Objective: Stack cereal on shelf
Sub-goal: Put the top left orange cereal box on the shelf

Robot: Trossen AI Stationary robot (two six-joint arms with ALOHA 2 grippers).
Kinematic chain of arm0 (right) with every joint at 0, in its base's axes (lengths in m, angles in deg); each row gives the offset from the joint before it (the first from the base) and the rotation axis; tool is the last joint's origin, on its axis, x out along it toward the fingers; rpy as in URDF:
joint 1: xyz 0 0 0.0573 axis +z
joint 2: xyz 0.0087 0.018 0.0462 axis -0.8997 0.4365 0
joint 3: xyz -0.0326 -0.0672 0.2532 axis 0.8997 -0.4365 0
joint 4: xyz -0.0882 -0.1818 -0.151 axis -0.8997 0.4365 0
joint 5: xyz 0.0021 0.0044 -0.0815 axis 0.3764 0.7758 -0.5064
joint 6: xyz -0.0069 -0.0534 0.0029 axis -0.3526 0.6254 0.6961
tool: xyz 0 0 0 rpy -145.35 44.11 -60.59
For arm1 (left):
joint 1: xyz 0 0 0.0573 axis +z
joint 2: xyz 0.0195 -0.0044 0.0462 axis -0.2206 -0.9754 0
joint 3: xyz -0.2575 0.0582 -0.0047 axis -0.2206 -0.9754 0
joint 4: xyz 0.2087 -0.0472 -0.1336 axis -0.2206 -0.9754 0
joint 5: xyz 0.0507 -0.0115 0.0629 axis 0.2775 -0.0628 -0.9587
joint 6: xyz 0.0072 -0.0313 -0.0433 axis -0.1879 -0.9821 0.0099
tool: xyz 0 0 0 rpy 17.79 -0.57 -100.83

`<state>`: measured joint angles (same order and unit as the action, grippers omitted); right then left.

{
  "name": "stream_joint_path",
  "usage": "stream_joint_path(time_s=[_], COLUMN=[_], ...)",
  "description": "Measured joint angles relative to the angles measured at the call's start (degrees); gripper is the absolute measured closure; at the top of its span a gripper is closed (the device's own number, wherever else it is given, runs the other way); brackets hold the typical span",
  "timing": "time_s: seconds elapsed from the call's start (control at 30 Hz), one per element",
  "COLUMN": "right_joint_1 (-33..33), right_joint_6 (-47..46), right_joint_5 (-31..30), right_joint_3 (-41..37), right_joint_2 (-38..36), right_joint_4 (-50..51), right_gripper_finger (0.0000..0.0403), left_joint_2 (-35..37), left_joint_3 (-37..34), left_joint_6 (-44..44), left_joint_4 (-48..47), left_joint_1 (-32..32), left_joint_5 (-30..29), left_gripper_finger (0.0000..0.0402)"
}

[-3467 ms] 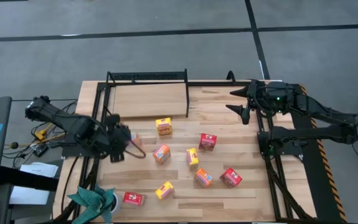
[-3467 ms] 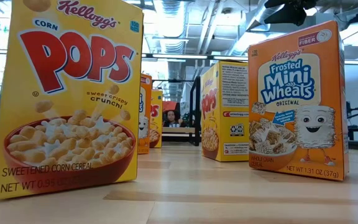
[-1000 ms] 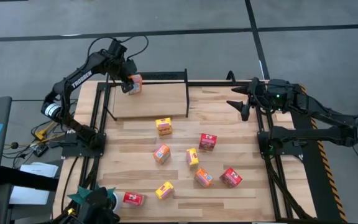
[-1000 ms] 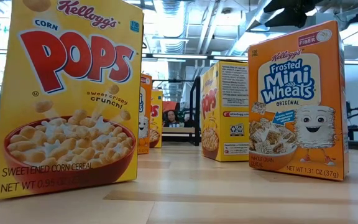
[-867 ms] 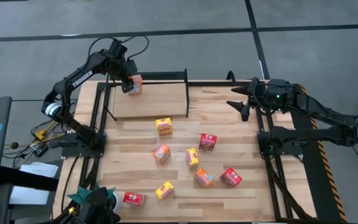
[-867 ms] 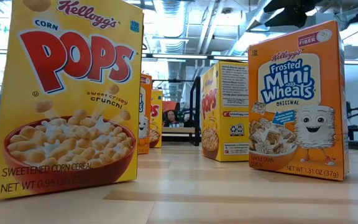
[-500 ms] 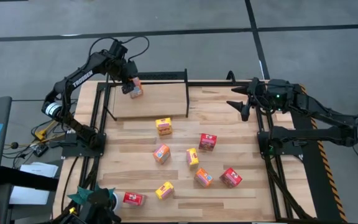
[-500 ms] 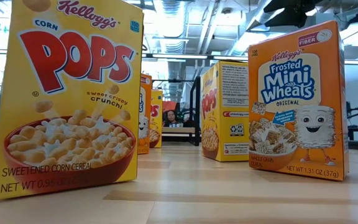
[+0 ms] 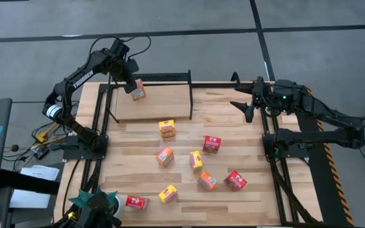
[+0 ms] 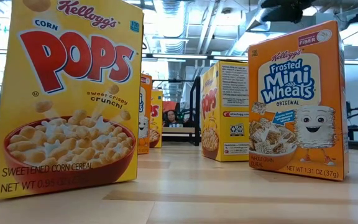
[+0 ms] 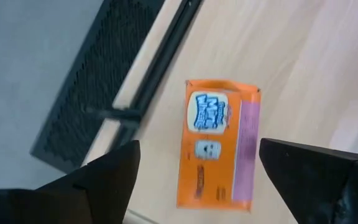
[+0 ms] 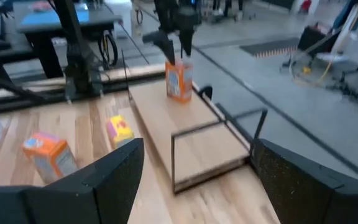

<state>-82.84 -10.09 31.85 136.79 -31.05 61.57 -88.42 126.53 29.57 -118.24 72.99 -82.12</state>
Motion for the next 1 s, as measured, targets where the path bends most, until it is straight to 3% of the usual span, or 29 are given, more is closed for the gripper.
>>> stream_joint_path(time_s=[0.2, 0.47, 0.67, 0.8, 1.0], right_joint_1=[0.19, 1.21, 0.07, -0.17, 0.72], right_joint_6=[4.38, 8.47, 8.68, 8.72, 11.6], right_joint_5=[0.03, 5.34, 10.82, 13.75, 16.27], right_joint_3=[0.0, 2.5, 15.03, 25.02, 40.11], right_joint_2=[4.65, 20.4, 36.41, 47.22, 62.08], right_joint_4=[-6.54, -22.54, -24.01, -23.79, -22.8], right_gripper_finger=[0.008, 0.0088, 0.0088, 0.0093, 0.015], left_joint_2=[0.04, 0.29, 4.98, 10.99, 20.23], left_joint_3=[5.56, 18.66, 28.58, 30.55, 30.57], left_joint_6=[-2.06, -6.15, -11.92, -18.13, -30.6], left_joint_4=[-9.54, -22.77, -27.6, -26.99, -26.75], left_joint_1=[-0.35, -3.97, -9.86, -14.98, -23.43], left_joint_5=[-0.02, -0.21, -0.75, -3.31, -11.07], left_gripper_finger=[0.008, 0.008, 0.0079, 0.0079, 0.008])
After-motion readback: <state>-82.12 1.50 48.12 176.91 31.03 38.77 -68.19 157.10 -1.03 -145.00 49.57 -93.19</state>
